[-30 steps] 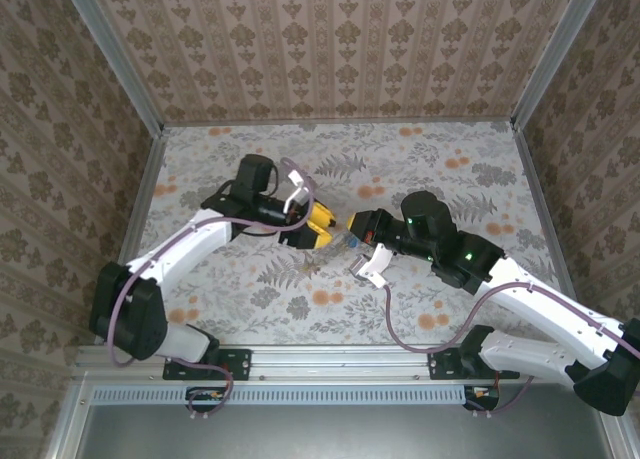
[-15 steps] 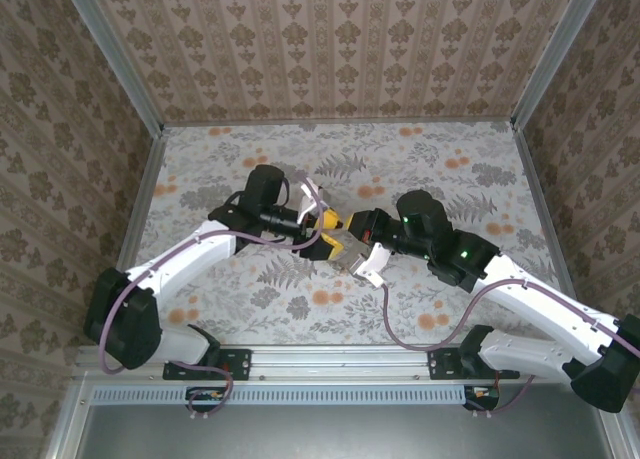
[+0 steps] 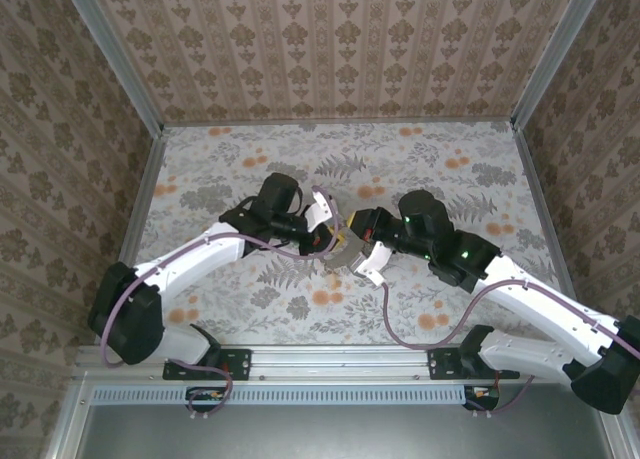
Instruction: Put the keys on the keyring
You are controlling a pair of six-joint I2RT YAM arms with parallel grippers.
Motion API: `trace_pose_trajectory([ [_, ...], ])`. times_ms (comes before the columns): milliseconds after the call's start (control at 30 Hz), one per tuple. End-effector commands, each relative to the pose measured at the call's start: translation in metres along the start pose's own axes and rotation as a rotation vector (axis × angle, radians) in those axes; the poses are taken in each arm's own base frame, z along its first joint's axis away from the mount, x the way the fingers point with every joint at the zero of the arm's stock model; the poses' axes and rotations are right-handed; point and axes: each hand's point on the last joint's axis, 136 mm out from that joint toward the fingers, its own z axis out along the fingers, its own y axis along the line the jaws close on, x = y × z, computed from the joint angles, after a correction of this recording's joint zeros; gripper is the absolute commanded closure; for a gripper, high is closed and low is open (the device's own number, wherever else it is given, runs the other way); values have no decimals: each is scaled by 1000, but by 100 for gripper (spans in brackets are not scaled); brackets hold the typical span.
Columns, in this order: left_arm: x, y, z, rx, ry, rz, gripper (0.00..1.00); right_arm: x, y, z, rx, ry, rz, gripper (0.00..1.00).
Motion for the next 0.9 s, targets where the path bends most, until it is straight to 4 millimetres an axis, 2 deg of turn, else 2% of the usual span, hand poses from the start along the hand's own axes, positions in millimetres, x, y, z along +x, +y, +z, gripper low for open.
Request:
trace_pose_trajectory([
  [0, -26, 3, -19, -110, -38, 78, 100, -3, 17, -1, -25, -5, -196, 77],
  [100, -28, 15, -26, -201, -20, 78, 100, -1, 20, -5, -9, 19, -51, 70],
  [200, -33, 27, -34, -290, -25, 59, 100, -3, -4, -20, 92, -22, 322, 68],
  [333, -40, 37, -42, -367, -57, 10, 100, -21, -37, -40, 198, -223, 825, 72],
  [433, -44, 42, -45, -400, -86, -27, 100, -22, -57, -42, 241, -330, 1194, 73],
  [500, -48, 41, -46, -402, -115, -47, 100, -16, -60, -34, 271, -323, 1358, 75],
  [567, -52, 38, -46, -389, -143, -59, 100, -14, -57, -25, 272, -305, 1430, 74],
  [700, -57, 29, -44, -365, -151, -50, 100, -18, -44, -2, 183, -259, 1393, 71],
  [867, -57, 15, -43, -319, -152, -40, 100, 1, -36, 16, 192, -146, 1311, 70],
])
